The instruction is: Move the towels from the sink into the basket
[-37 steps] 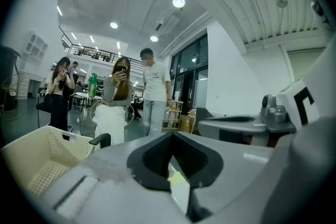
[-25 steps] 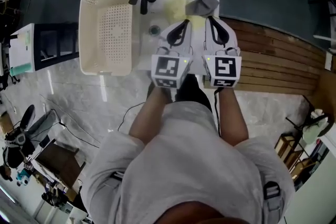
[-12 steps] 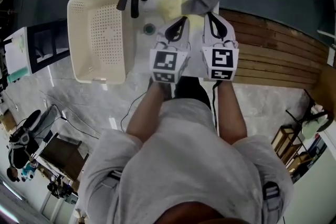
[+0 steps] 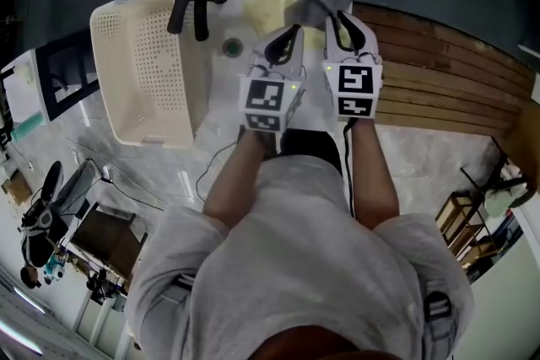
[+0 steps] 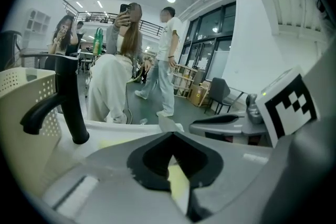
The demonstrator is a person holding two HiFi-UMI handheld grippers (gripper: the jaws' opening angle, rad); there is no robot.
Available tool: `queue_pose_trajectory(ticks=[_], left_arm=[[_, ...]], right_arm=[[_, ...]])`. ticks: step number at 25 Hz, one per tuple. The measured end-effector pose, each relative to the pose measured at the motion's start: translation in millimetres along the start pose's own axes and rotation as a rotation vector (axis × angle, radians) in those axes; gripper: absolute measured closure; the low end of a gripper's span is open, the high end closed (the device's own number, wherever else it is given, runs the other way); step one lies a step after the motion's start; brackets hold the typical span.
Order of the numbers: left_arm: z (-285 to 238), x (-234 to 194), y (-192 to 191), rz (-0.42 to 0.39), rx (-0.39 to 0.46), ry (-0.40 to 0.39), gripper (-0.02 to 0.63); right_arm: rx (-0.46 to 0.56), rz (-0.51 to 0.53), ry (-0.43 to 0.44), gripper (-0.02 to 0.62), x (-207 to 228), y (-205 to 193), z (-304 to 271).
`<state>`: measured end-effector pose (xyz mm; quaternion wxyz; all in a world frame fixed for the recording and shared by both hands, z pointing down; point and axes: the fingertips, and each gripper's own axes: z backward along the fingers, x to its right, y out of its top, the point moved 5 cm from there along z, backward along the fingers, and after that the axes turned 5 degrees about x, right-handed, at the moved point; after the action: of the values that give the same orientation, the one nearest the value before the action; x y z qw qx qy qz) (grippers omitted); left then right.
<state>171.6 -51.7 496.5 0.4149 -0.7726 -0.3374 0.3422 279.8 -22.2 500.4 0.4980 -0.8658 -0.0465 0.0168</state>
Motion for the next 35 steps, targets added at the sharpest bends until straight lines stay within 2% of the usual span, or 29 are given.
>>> queue_pose_trajectory(ticks=[3, 8, 10, 13, 16, 24, 35], left_arm=[[-6, -2, -6, 0.007, -0.016, 0.003, 0.586], [-7, -9, -13, 0.025, -0.034, 0.027, 0.586], [-7, -11, -15, 0.032, -0.038, 0.036, 0.586], [-5, -12, -15, 0.041, -0.037, 0.045, 0.586], [-3, -11, -7, 0.049, -0.012, 0.053, 0.585], [21, -15, 13, 0.012, 0.039, 0.071, 0.585], [75, -30, 49, -0.007, 0.164, 0.12, 0.586]], right_arm=[[-0.062, 0.026, 0.004, 0.489, 3, -12, -13], [-0.17, 0.055, 0.021, 0.48, 7, -32, -33], [-0.212, 0.07, 0.012, 0.5, 8, -41, -40], [-0.237, 0.082, -0.007, 0.569, 11, -48, -42], [-0.197, 0.081, -0.015, 0.578, 10, -37, -38], [-0.017, -0.015, -0.005, 0.58, -1, 17, -11], [0.181, -0.012, 0.083, 0.58, -66, 86, 34]])
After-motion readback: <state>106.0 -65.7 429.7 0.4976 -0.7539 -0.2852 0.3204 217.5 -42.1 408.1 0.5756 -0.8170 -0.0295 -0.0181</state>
